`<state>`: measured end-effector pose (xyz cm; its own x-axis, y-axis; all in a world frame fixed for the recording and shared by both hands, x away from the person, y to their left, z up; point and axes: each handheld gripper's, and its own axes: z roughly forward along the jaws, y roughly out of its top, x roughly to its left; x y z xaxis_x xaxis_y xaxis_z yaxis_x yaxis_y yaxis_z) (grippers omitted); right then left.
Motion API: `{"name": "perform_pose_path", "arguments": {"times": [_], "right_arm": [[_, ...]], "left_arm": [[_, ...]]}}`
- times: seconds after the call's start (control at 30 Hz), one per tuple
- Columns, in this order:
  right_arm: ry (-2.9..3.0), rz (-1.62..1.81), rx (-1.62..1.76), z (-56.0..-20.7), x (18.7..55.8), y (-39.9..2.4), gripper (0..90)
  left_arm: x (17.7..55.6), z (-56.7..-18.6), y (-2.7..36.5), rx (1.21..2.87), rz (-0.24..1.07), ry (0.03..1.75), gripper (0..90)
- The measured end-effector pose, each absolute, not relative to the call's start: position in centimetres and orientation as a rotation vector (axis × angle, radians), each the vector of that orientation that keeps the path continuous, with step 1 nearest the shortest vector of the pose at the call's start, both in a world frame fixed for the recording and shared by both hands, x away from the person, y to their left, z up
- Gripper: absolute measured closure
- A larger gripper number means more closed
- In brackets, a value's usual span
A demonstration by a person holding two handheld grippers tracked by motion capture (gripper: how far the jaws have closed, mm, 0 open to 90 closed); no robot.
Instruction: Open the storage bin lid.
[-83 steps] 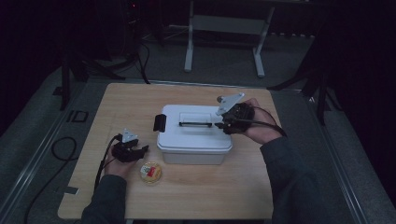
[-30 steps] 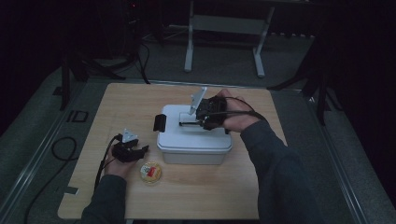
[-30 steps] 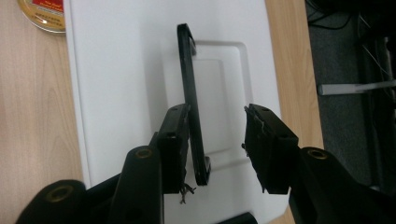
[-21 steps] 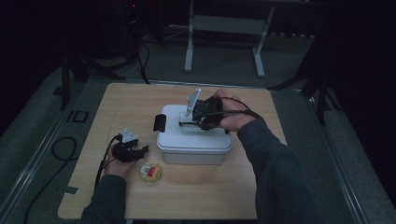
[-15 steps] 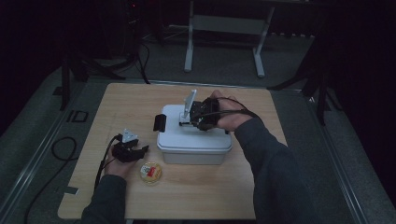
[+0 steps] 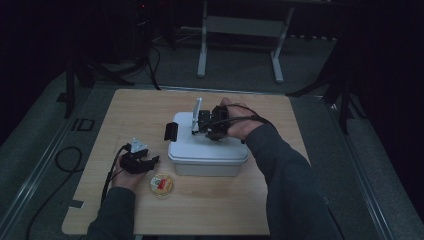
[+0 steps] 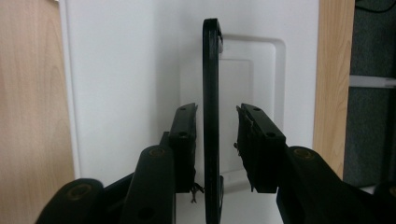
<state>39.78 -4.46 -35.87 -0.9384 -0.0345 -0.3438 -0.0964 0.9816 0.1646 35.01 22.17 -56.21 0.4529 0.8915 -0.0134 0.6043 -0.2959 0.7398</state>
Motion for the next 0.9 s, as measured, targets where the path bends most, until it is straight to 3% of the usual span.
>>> {"name": "perform_pose_path", "arguments": {"times": [0.9], "right_arm": [[2.845, 0.13, -0.124, -36.2, 41.4, -3.4, 76.9]], "left_arm": [[35.0, -56.2, 22.2, 2.023, 0.534, 1.243, 44.1]]}}
